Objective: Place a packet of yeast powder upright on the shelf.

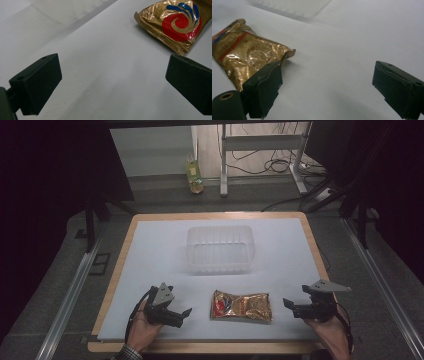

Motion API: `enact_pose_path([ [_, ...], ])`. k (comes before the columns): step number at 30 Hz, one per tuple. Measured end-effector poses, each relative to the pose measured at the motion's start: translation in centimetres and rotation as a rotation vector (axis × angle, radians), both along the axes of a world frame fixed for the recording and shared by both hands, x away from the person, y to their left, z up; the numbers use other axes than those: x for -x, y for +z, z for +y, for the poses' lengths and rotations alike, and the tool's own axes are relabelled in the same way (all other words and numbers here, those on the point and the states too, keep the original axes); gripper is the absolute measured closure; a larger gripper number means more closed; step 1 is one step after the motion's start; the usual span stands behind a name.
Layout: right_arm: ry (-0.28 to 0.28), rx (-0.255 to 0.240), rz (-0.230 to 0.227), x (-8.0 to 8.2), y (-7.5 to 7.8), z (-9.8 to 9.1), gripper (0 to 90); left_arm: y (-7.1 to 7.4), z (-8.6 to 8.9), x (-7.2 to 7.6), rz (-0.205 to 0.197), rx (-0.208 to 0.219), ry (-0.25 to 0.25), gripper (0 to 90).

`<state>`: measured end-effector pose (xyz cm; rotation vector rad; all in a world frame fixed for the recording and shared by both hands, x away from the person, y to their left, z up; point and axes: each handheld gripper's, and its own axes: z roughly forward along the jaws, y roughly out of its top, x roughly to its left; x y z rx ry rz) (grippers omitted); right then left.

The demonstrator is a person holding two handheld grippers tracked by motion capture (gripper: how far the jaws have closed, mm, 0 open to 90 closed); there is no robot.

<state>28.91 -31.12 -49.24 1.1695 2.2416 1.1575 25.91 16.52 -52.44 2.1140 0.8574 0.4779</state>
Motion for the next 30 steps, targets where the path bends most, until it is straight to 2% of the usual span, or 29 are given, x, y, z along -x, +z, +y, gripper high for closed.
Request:
enact_pose_path([
  [6, -0.014, -0.025, 0.004, -0.1, 0.0, -0.4, 8.4, 0.1, -0.3, 0.2, 0.003, -0.019, -0.001, 0.2],
  [8, -0.018, -0.018, 0.009, -0.1, -0.1, -0.4, 8.1, 0.2, -0.3, 0.2, 0.006, -0.006, -0.004, 0.1],
  [13, -0.007, 0.016, 0.009, -0.1, -0.2, -0.3, 6.3, 0.3, -0.2, 0.2, 0.008, -0.008, 0.013, 2.2],
  [16, -0.003, 0.014, 0.008, -0.1, -0.2, -0.2, 6.2, 0.5, -0.2, 0.2, 0.005, -0.006, 0.018, 3.5],
  [24, -0.008, 0.003, 0.005, -0.1, -0.2, -0.2, 3.9, 1.0, -0.3, 0.5, -0.014, 0.032, 0.015, 15.9],
  [26, -0.012, 0.008, 0.000, 0.0, -0.1, -0.4, 3.4, 1.1, -0.3, 0.6, -0.014, 0.039, 0.007, 23.9],
  [28, -0.008, 0.009, 0.001, 0.0, -0.1, -0.4, 3.1, 1.2, -0.3, 0.6, -0.014, 0.044, -0.002, 25.8],
  [29, -0.007, 0.009, 0.000, 0.0, -0.1, -0.5, 2.5, 1.2, -0.3, 0.6, -0.010, 0.046, -0.009, 31.6],
  [30, -0.007, 0.009, 0.000, 0.0, -0.1, -0.5, 2.5, 1.2, -0.4, 0.6, -0.008, 0.043, -0.014, 31.6],
])
